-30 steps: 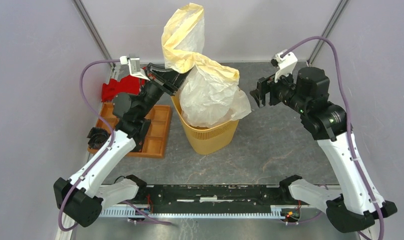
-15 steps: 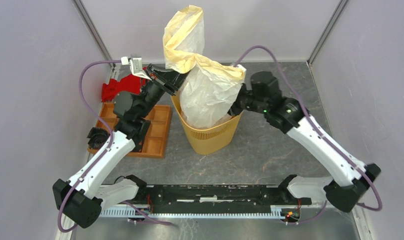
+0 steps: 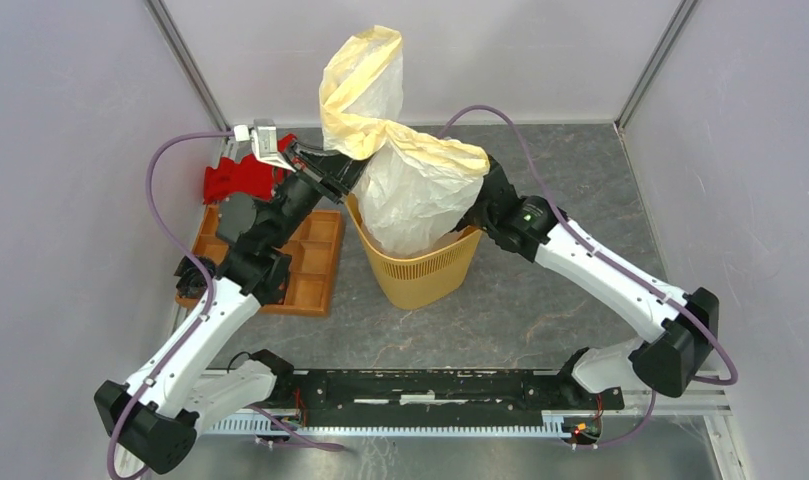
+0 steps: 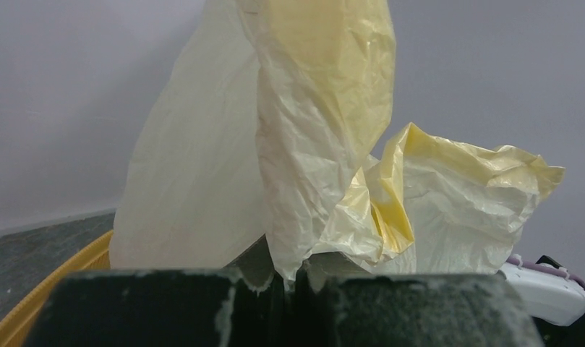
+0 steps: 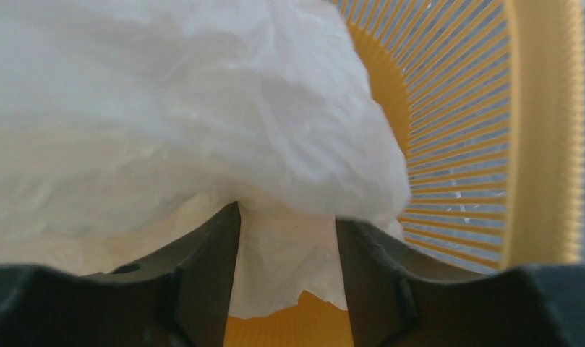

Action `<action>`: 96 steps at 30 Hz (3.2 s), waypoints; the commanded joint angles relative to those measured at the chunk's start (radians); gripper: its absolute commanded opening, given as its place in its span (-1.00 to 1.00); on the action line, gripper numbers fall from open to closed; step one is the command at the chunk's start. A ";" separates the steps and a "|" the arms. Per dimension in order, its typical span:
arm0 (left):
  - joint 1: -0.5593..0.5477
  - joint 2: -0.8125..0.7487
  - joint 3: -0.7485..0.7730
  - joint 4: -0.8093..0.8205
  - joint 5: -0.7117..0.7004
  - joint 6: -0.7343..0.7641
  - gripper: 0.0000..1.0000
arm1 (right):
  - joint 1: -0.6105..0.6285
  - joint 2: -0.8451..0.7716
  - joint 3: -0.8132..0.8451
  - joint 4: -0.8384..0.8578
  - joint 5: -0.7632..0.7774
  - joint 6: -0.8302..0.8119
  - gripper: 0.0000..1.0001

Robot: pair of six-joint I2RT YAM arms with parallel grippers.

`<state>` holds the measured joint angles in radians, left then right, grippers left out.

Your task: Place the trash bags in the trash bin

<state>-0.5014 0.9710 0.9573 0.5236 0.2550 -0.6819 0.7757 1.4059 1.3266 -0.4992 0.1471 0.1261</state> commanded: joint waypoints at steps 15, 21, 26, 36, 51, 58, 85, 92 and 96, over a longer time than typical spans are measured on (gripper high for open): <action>0.001 0.179 0.035 -0.079 0.003 -0.149 -0.71 | -0.061 0.084 0.114 0.006 0.544 -0.033 0.78; 0.002 0.254 0.137 -0.086 0.022 -0.123 -0.49 | -0.110 0.049 0.150 -0.004 0.283 -0.086 0.79; 0.003 0.215 0.103 -0.050 0.142 -0.077 -0.06 | -0.110 -0.116 0.090 -0.064 0.179 -0.074 0.89; 0.002 0.076 0.169 -0.397 0.132 0.049 1.00 | -0.110 -0.341 0.061 -0.179 0.391 -0.179 0.96; 0.003 -0.108 0.222 -0.725 -0.081 -0.134 0.95 | -0.110 -0.545 -0.070 0.153 -0.524 -0.090 0.96; 0.003 -0.037 0.267 -0.774 -0.165 -0.177 0.72 | -0.106 -0.494 -0.245 0.334 -0.749 0.055 0.72; -0.001 0.091 0.266 -0.856 0.079 -0.085 0.39 | -0.016 -0.276 0.036 0.106 -0.225 0.032 0.83; -0.002 0.087 0.233 -0.847 0.094 -0.085 0.04 | 0.063 -0.133 0.172 0.045 -0.066 0.037 0.84; -0.002 0.064 0.201 -0.811 0.131 -0.112 -0.29 | 0.109 -0.090 0.217 -0.028 0.112 0.002 0.36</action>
<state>-0.5014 1.0714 1.1793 -0.3603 0.3248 -0.7807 0.8505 1.3033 1.4780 -0.4591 0.0582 0.1532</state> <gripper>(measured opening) 0.414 0.779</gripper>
